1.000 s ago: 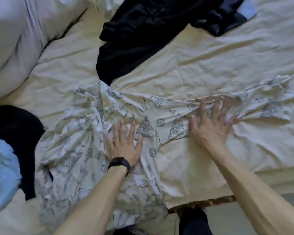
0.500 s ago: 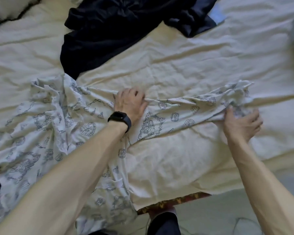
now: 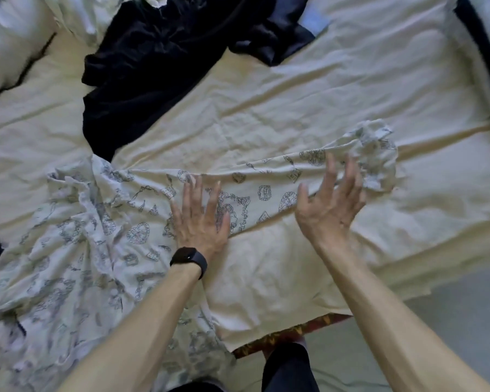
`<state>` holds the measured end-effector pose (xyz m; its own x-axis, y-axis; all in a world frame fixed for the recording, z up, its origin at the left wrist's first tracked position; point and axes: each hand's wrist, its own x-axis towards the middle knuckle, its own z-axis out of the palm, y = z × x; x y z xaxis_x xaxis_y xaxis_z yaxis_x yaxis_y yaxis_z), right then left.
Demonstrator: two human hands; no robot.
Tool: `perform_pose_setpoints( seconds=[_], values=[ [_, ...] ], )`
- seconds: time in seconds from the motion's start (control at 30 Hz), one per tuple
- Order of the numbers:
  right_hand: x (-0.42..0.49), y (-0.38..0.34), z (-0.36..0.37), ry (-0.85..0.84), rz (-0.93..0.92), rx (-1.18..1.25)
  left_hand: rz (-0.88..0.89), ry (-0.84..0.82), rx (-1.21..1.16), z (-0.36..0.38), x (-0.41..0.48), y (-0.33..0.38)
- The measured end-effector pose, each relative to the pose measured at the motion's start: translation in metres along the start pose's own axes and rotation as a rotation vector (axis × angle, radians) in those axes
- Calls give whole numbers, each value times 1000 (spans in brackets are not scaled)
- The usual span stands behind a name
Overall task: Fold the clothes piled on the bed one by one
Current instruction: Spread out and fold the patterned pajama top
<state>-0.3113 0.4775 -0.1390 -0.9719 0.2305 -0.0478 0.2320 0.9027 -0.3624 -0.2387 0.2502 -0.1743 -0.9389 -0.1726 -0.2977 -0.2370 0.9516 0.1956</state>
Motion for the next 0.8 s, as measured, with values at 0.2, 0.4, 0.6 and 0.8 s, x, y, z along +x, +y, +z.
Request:
perform_pose_setpoints(
  seconds=[0.2, 0.4, 0.6, 0.8],
  values=[
    [-51, -35, 67, -629, -632, -256, -183, -201, 44, 36, -87, -40],
    [-77, -54, 67, -550, -146, -288, -53, -387, 25, 8, -135, -93],
    [-183, -145, 62, -642, -501, -245, -476, -50, -207, -36, -173, -183],
    [-294, -257, 98, -727, -827, -183, -921, 354, -273, -50, -234, -318]
  ],
)
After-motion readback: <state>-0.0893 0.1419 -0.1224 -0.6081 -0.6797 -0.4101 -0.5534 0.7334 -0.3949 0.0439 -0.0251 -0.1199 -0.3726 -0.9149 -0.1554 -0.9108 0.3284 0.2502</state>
